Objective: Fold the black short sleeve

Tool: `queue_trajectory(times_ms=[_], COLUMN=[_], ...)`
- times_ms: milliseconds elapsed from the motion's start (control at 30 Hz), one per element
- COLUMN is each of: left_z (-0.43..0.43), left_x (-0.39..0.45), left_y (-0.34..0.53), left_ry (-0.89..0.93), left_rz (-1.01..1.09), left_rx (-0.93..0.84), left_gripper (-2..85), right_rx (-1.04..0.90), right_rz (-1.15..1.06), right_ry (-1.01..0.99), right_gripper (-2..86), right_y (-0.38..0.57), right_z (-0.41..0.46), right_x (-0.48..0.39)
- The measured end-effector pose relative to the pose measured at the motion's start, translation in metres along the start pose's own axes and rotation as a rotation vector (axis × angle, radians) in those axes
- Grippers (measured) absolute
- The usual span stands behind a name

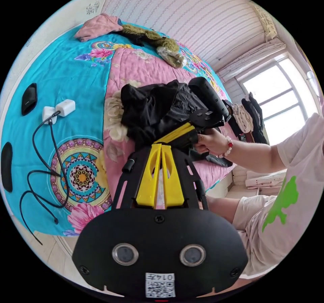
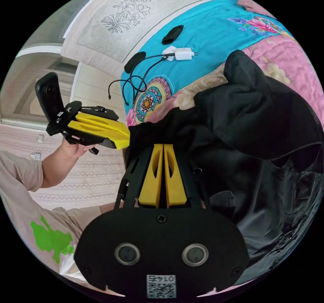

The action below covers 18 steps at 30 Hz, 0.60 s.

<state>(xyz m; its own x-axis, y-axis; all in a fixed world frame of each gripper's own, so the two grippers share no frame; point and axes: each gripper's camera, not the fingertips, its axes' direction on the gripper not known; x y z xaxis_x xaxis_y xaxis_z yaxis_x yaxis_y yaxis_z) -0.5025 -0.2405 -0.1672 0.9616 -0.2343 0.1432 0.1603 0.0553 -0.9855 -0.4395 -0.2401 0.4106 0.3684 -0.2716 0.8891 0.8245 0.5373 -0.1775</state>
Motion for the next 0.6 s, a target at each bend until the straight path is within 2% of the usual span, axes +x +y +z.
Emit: queue_trajectory(times_ms=[133,267,400,600], left_z=[-0.002,0.014,0.029,-0.012], left_x=[-0.005,-0.010,-0.011,0.004], left_y=[-0.026,-0.049,-0.059,-0.036], left_ry=[-0.016,-0.020,-0.042,-0.028], left_rz=[-0.007,-0.042,-0.069,-0.057], left_rx=[0.102,0.097,0.070,0.121], left_gripper=[-1.0,-1.0,-1.0,-1.0], right_rx=[0.177,0.313,0.234,0.156], right_rz=[0.104,0.175,0.124,0.032], right_ry=[-0.026,0.079,0.136,0.223], right_gripper=[-0.3,-0.3,0.1,4.7], right_y=[0.017,0.050,0.049,0.050], right_z=[-0.043,-0.072,-0.050,-0.019], right_x=[0.010,-0.002,-0.031,-0.064])
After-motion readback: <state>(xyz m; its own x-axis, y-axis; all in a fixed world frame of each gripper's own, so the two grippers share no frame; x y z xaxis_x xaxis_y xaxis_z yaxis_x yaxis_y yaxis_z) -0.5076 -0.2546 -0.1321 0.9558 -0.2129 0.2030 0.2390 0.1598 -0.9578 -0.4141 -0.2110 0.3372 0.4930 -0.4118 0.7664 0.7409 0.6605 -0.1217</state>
